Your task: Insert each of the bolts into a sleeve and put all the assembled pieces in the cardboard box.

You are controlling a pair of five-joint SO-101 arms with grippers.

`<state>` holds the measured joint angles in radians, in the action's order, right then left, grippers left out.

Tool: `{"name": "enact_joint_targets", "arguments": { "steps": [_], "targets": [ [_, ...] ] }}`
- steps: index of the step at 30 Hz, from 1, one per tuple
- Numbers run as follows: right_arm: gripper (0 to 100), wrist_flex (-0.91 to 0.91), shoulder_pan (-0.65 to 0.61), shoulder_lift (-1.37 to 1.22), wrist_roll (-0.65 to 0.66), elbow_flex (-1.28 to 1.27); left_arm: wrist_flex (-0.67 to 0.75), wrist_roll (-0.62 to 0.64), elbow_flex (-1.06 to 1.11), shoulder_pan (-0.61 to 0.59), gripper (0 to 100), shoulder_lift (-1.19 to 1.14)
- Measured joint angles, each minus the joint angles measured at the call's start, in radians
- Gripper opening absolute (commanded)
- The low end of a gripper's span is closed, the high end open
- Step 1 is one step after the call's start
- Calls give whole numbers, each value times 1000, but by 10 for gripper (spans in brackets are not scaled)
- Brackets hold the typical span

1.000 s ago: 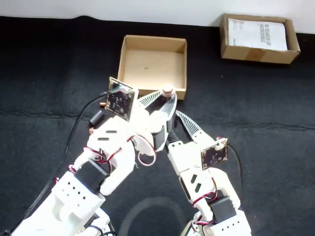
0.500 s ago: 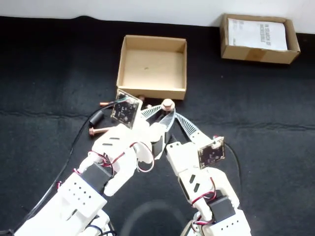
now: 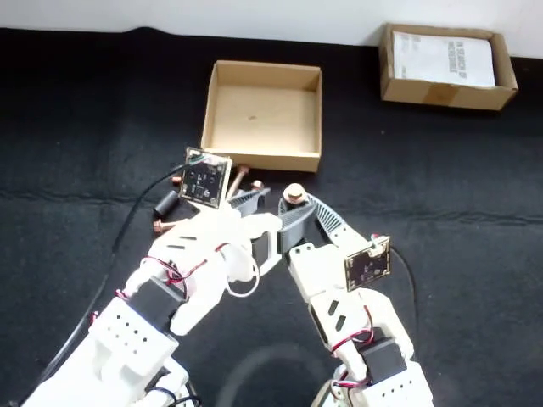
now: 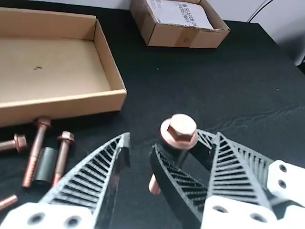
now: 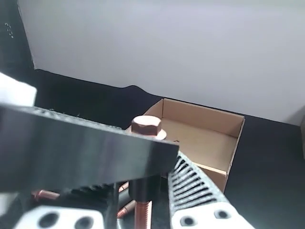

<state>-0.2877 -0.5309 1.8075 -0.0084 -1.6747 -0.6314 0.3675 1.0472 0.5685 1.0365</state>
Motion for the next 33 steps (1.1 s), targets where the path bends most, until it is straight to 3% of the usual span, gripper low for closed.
{"name": "enact_joint_targets", "arguments": {
  "steps": [6,18,23,28,33],
  "targets": [
    [6,2,-3,0,2,0,-196,2,-100,2,285,20],
    [6,2,100,0,2,0,-430,-5,-235,8,18,391],
    [6,-3,106,0,2,0,-540,-106,-229,2,13,505],
    [6,-152,104,2,2,12,-582,-190,-146,-138,13,618],
    [6,-295,106,2,2,95,-582,-270,14,-387,13,744]
  ]
}}
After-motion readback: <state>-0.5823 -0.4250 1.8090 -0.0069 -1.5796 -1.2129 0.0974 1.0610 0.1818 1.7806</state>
